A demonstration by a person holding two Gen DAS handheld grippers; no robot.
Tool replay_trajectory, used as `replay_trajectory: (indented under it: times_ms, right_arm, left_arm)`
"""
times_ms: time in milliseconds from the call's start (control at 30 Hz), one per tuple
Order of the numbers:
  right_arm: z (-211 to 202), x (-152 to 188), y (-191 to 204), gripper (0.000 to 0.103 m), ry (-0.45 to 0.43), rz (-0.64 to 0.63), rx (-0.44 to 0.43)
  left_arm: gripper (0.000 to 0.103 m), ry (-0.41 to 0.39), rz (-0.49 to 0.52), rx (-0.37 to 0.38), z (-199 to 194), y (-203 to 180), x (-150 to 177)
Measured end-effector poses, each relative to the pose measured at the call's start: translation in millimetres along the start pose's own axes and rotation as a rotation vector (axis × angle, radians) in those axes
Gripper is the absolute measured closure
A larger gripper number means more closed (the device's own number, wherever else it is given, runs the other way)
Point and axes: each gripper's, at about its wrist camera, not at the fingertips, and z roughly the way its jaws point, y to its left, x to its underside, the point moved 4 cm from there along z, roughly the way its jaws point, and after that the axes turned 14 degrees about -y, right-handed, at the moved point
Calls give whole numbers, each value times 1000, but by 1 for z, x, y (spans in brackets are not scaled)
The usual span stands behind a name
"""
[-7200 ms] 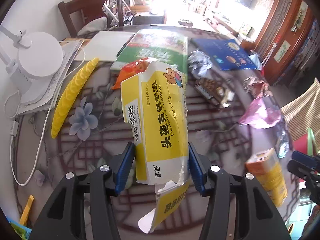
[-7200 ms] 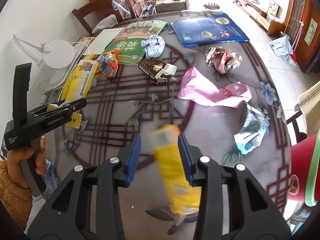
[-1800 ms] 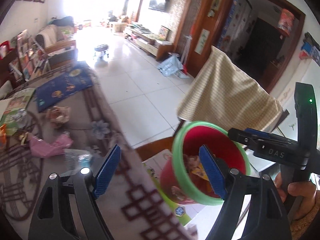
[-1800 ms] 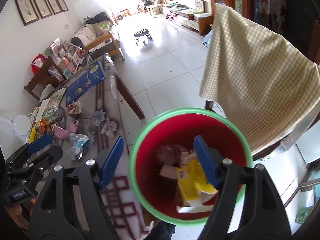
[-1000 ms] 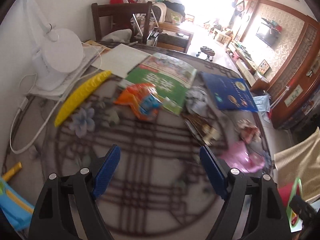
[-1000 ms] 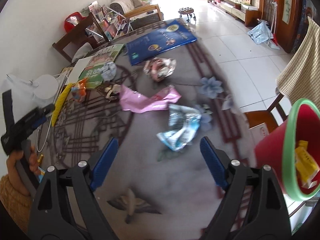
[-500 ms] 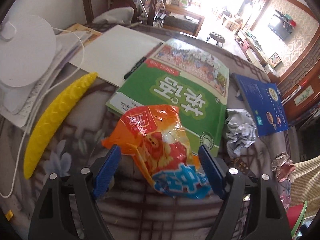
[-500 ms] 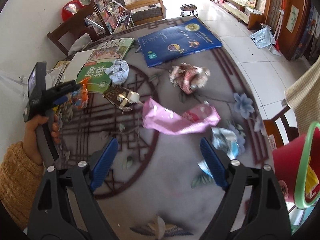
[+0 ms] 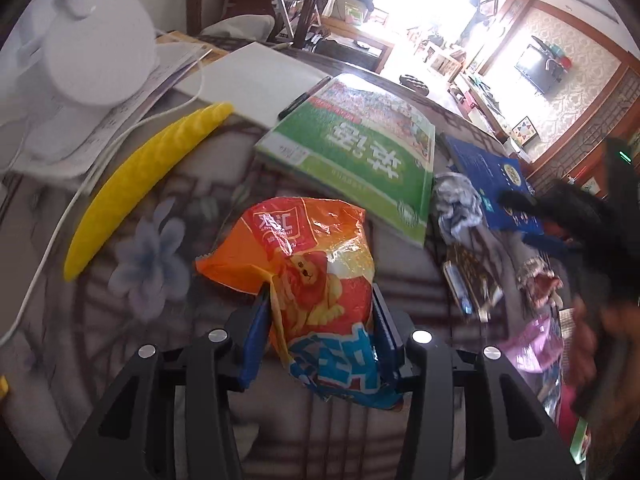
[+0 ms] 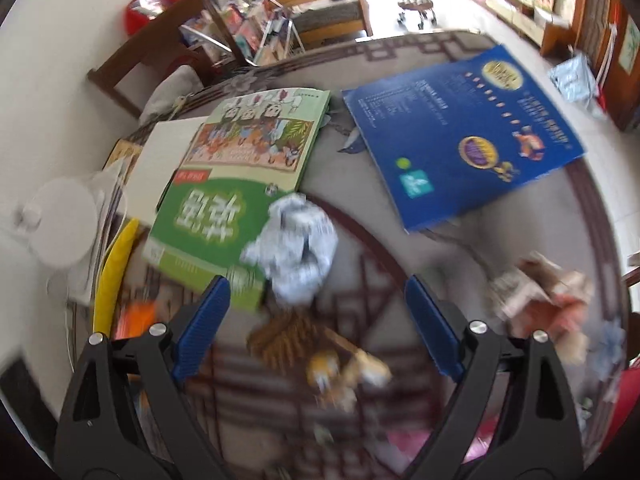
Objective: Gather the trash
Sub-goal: 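Grasp orange snack bag with left tool while right tool grasps crumpled foil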
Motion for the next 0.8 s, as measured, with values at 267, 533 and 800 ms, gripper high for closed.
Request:
replay_trajectory:
  times_ms: [267, 533, 800]
  right_arm:
    - [54, -3, 1, 49, 103, 77, -28]
    - [-2, 3, 15, 59, 45, 27, -108]
    - [-113, 60, 7, 59, 1, -50, -125]
  left_arm:
    - [58, 2, 36, -41, -11, 11, 11]
    - [58, -7, 44, -48, -11, 11, 9]
    - [57, -4, 43, -32, -30, 7, 17]
